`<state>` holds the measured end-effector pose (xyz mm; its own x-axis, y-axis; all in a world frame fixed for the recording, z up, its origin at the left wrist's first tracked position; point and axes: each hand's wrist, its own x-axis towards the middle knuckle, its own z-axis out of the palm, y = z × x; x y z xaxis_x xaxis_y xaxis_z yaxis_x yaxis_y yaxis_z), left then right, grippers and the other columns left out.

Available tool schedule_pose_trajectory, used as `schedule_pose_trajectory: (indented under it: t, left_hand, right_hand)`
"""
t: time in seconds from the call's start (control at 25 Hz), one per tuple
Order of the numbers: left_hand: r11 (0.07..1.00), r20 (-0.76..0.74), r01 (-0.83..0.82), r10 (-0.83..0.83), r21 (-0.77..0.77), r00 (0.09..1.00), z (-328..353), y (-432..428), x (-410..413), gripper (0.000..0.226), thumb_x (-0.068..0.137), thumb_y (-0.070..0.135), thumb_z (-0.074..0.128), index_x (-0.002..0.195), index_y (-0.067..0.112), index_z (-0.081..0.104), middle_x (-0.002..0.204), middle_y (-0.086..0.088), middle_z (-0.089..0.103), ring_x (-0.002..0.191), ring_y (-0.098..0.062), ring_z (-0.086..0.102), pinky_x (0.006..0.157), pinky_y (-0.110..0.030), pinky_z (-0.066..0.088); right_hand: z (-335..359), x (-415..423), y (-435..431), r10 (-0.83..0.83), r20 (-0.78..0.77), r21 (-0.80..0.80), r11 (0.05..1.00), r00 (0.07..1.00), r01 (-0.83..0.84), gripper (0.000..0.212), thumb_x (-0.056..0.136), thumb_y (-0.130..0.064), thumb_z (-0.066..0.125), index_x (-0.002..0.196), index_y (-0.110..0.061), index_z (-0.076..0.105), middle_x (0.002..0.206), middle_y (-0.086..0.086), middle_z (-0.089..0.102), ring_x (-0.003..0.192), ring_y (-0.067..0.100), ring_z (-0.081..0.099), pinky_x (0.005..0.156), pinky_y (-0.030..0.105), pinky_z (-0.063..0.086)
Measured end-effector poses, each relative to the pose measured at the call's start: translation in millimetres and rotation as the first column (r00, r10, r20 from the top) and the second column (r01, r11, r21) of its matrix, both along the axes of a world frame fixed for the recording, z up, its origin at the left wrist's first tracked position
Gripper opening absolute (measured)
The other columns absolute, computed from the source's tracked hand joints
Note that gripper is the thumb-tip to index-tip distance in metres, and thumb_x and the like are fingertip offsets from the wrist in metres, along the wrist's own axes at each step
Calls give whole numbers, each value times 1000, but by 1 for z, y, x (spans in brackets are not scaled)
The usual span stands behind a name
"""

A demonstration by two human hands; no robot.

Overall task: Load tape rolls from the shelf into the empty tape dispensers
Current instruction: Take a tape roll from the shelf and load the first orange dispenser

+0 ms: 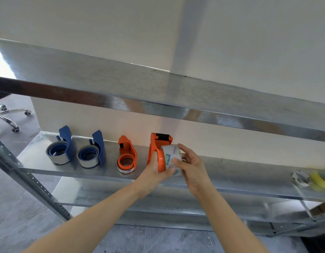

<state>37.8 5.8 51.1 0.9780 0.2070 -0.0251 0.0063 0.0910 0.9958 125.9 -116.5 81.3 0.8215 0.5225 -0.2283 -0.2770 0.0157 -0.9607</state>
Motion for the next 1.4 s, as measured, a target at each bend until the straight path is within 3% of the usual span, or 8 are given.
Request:
schedule_pose_trajectory:
  t: [0.12,0.24,0.48,0.64,0.96,1.12,1.24,1.4]
  left_hand:
    - [997,49,-30,27,68,998,5,0,1,64,92,12,63,141,23,24,136,-1,53,124,-12,56,95,-20,52]
    - [987,65,-29,19,157,998,3,-2,-1,62,93,17,62,135,41,24,137,5,50,126,-9,54,97,-16,49]
    - [985,36,-18,12,171,999,4,2,-2,68,92,26,62,126,62,16,136,16,45,126,-1,50,90,-9,48]
    - [984,23,-25,22,175,999,5,7,-1,70,92,27,62,136,48,13,139,12,44,130,-9,48,99,-18,49]
    - [987,6,-41,41,158,999,10,8,1,81,93,21,61,150,27,3,147,2,39,134,-15,44,110,-30,42]
    - [994,34,-52,49,91,998,10,15,3,67,92,19,62,142,30,19,133,7,53,118,-2,57,90,-12,51]
    - [997,58,-74,75,-24,995,14,20,7,55,91,18,65,132,28,31,121,11,62,114,-5,62,84,-16,54]
    - [991,71,-97,104,-92,992,17,24,9,53,93,14,62,135,20,31,122,4,60,116,-12,61,84,-18,55]
  right_hand:
    - [3,-7,0,20,-51,156,988,998,-12,47,81,0,70,120,-24,60,95,10,71,91,22,71,79,33,58]
    - [11,-3,2,-54,44,5,999,998,54,36,78,-21,76,110,-21,60,96,12,72,89,26,73,80,39,60]
    - [21,7,-2,5,228,-114,993,974,21,16,90,-19,66,105,-20,64,88,0,75,82,16,72,64,24,59]
    - [24,10,-3,173,509,-321,947,843,-1,29,85,-33,69,112,-43,67,107,-12,65,89,6,68,75,27,61]
    - [16,9,-2,138,816,-278,945,561,171,15,80,-20,76,81,-34,71,86,-19,61,86,6,63,65,16,51]
    - [22,14,1,161,713,-340,931,682,135,22,78,-36,75,94,-43,62,102,-20,58,93,-1,61,68,12,52]
    - [16,7,-2,92,512,-266,962,854,56,55,62,-54,80,108,-37,55,104,-16,64,89,-1,65,69,16,55]
    - [-6,-2,-5,228,522,-373,928,822,-21,35,69,-28,84,97,-31,64,94,-13,73,91,4,68,81,26,57]
